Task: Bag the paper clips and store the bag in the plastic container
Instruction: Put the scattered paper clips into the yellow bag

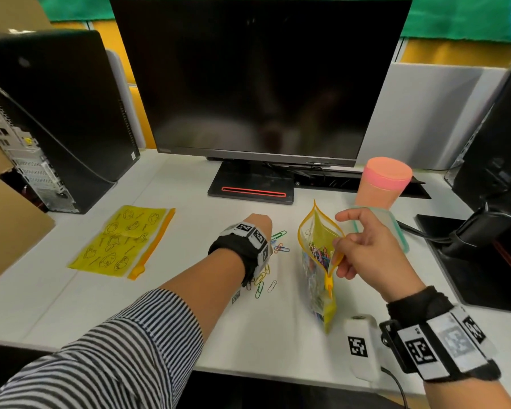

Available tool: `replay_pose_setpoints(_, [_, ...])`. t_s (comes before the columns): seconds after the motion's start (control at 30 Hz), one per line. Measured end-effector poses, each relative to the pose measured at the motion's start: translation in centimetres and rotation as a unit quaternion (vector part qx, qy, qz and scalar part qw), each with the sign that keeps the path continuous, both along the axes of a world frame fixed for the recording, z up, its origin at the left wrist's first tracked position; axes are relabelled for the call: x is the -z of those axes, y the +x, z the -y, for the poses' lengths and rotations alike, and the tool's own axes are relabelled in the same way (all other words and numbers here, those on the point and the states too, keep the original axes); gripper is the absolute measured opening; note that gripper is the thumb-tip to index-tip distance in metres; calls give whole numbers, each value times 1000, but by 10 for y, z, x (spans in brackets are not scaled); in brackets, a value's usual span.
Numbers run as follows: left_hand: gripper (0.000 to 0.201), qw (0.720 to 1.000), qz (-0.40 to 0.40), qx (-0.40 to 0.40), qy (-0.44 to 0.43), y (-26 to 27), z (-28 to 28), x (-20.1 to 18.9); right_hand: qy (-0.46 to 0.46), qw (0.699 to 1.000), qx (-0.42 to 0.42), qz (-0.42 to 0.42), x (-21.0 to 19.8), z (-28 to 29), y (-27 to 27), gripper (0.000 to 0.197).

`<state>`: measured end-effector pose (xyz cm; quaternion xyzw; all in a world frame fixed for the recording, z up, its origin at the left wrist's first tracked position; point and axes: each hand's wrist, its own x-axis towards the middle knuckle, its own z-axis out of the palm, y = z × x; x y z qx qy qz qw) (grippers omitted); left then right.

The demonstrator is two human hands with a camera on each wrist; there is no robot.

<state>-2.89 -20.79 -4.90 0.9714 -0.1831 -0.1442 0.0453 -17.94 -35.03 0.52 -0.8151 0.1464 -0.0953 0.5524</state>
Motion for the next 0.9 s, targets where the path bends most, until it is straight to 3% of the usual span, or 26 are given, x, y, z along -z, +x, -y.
replay_pose_setpoints(0.07, [19, 1000, -10, -10, -23, -1, -5, -4, 0, 1000, 1, -2, -1, 0, 0, 31])
replay_pose_setpoints(0.2, [26, 988, -10, -68, -136, -6, -22, -26, 0, 1000, 1, -6, 0, -1, 1, 31])
replay_pose_setpoints(0.3, [15, 942, -48, -127, -306, -18, -30, -56, 1, 1000, -1, -8, 1, -4, 2, 31])
replay_pose_setpoints(0.43, [8, 879, -103, -89, -456, -46, -23, -94, -1, 1000, 0, -7, 0, -11, 4, 31])
replay_pose_setpoints(0.5, [9, 881, -112, -72, -455, -57, -13, -100, -3, 1000, 2, -5, -1, -14, 5, 31])
replay_pose_setpoints(0.67, [16, 918, -114, -52, -375, -71, 3, -92, 0, 1000, 8, -6, -3, -15, 4, 32])
replay_pose_setpoints(0.83, [25, 884, -105, -70, -450, -65, -29, -86, -2, 1000, 14, -6, -5, -11, 2, 32])
replay_pose_setpoints(0.9, [23, 915, -67, -80, -391, -61, -49, -78, 1, 1000, 13, -4, -6, -11, 2, 32])
